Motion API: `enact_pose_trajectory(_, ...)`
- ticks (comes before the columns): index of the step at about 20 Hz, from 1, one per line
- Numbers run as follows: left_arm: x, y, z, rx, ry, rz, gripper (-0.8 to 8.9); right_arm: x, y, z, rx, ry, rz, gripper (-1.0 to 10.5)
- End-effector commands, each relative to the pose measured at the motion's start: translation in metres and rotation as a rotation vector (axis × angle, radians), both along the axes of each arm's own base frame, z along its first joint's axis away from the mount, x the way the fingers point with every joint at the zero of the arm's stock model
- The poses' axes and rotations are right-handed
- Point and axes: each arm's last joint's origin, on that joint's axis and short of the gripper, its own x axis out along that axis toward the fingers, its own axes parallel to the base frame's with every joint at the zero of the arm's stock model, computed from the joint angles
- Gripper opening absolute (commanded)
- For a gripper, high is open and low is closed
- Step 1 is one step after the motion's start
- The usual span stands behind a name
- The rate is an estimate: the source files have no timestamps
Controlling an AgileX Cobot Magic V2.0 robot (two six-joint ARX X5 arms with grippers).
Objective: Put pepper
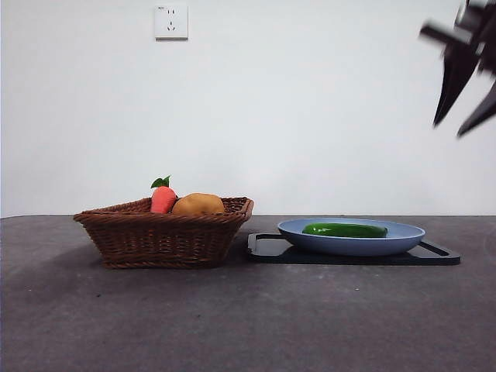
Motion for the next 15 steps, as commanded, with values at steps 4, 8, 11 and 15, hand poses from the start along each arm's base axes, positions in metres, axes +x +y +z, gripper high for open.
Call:
enact_pose_trajectory(4, -0.002, 0.000, 0.000, 0.029, 0.026, -0.006, 2.95, -0.091, 0.024, 0.057, -0.084, -0.081, 0.262, 1.7)
enact_pose_trajectory(8, -0.004, 0.002, -0.005, 0.067, 0.067, -0.006, 1.83, -0.139, 0.029, 0.072, -0.088, -0.087, 0.343, 1.2)
enact_pose_trajectory(11, -0.005, 0.003, -0.006, 0.081, 0.082, -0.007, 0.10, -0.159, 0.029, 0.077, -0.111, -0.119, 0.414, 0.1)
enact_pose_trajectory(15, -0.005, 0.003, -0.007, 0.084, 0.084, -0.006, 0.08, -0.166, 0.028, 0.080, -0.091, -0.128, 0.381, 0.1)
